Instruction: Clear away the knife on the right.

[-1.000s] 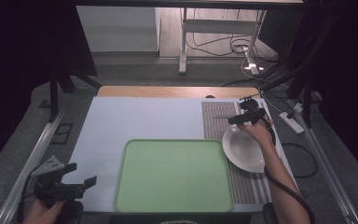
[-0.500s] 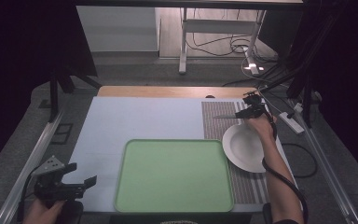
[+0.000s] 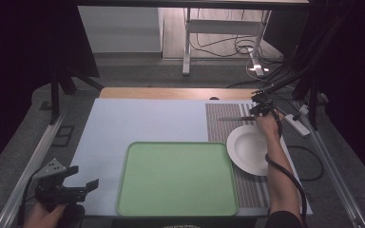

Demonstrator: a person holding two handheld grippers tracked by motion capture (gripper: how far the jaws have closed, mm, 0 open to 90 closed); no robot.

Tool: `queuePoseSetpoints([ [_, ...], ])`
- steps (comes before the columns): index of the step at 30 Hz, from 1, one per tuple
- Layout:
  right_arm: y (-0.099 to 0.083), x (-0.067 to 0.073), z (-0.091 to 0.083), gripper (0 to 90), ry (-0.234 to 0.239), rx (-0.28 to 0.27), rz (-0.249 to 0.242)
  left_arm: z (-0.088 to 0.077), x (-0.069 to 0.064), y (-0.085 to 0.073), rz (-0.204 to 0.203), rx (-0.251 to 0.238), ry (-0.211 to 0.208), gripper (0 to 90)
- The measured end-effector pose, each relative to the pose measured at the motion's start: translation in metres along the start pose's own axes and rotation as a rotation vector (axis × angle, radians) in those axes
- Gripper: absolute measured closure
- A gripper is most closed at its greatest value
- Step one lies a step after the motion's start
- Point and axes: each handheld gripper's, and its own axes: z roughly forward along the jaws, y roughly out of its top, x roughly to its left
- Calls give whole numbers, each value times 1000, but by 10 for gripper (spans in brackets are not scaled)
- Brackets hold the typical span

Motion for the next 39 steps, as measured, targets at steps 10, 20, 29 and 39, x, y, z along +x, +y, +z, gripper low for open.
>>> queuePoseSetpoints([
  [10,-12,-15,8,897,-9,51,6,1,-1,0,13,6,5,44],
  [20,-22,-14,-4,898,57,132,19,1,-2,1,14,7,6,44],
  [29,-16,-15,-19,733,103,68,30,1,-2,1,17,11,8,43],
  [39,-1,7,-19,7,80,39,-23,1,-3,1,23,12,12,43],
])
